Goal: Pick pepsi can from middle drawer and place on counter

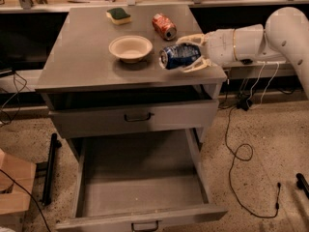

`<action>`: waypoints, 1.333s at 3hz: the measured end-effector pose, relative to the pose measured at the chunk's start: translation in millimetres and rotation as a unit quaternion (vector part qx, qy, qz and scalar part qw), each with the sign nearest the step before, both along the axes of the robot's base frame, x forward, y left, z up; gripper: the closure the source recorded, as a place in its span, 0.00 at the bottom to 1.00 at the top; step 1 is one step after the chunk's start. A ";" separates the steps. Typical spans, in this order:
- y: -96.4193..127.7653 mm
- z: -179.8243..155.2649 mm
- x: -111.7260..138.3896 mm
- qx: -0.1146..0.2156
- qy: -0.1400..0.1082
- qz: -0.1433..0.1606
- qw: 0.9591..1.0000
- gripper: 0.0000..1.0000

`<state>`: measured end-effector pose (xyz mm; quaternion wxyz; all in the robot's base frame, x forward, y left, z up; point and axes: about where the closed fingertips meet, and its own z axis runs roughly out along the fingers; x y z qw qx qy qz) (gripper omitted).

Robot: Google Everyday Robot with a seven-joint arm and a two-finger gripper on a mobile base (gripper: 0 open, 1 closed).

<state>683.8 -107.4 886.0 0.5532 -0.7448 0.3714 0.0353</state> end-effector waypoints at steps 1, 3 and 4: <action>1.9 -9.3 27.4 -0.021 0.014 -0.006 1.000 0.54; 3.2 -12.9 48.4 -0.026 0.033 -0.038 0.998 0.08; 3.2 -12.9 48.4 -0.026 0.033 -0.038 0.998 0.00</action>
Offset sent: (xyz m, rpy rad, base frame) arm 0.0733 -0.0045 -0.0115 -0.0659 0.0942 -0.1626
